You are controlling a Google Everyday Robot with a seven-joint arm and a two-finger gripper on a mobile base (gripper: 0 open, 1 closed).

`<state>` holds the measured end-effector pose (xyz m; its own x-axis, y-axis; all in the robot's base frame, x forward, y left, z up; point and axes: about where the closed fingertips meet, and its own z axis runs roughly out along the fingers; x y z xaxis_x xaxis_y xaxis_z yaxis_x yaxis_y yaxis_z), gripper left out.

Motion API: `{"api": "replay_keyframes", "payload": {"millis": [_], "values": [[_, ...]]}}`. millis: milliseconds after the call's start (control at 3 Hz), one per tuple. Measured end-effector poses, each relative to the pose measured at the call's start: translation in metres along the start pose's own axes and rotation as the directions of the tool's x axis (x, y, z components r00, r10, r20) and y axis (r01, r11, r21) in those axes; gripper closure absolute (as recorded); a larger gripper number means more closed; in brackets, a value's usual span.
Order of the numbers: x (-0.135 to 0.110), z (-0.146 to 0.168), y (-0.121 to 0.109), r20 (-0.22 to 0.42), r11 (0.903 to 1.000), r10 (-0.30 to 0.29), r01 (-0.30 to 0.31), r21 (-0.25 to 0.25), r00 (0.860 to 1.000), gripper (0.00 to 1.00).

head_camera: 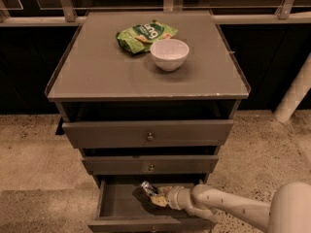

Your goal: Pick redbull can from bottom drawer and place on counter

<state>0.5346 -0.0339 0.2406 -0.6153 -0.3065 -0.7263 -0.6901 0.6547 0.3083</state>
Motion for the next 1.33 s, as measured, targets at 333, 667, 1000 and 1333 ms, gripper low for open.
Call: {"api": "replay_keyframes", "payload": {"millis": [333,667,1000,1333], "values": [[-0.015,-0.037,0.013,0.022,0.9966,-0.061,0.062,-0.055,0.998,1.00],[-0.024,-0.079,0.026,0.065,0.9904,-0.114,0.118,-0.071,0.991,1.00],[-0.041,-0.116,0.039,0.111,0.9817,-0.174,0.181,-0.059,0.979,1.00],[-0.043,-0.120,0.039,0.117,0.9814,-0.176,0.184,-0.056,0.977,1.00]]}}
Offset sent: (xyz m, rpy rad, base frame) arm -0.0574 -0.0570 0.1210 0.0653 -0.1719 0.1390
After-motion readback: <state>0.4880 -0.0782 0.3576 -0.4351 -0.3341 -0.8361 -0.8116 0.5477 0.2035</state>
